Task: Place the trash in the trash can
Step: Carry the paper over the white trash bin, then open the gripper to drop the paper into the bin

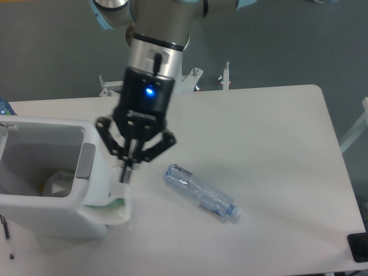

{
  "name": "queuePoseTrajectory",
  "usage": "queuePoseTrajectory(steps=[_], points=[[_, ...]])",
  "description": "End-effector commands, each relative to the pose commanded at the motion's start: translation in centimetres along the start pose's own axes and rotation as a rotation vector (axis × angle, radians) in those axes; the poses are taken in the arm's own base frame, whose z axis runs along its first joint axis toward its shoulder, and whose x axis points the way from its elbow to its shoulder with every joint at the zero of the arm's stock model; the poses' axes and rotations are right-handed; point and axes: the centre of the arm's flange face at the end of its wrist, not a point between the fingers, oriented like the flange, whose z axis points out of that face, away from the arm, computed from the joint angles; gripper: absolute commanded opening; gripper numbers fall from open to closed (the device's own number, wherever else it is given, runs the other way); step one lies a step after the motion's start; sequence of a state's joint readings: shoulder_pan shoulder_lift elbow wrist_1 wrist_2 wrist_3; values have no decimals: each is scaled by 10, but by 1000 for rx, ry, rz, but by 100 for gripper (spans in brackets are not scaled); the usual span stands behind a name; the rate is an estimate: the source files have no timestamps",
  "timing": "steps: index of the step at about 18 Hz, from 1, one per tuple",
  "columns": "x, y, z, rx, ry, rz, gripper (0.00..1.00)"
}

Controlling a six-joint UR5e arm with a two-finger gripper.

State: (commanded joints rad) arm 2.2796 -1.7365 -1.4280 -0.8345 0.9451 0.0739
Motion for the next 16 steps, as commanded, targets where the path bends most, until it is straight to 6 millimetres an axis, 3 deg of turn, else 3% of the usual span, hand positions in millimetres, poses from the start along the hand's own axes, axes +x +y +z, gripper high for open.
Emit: queuePoseTrajectory(steps=[5, 7, 9, 13, 15, 16], points=[[16, 7, 1, -14, 92, -83, 0], [35, 23, 6, -40, 116, -74, 0], [38, 39, 5, -55, 114, -68, 0], [34, 48, 14, -71, 115, -30, 35], [33, 48, 15, -73, 110, -32, 76], [32, 48, 16, -74, 107, -33, 80]])
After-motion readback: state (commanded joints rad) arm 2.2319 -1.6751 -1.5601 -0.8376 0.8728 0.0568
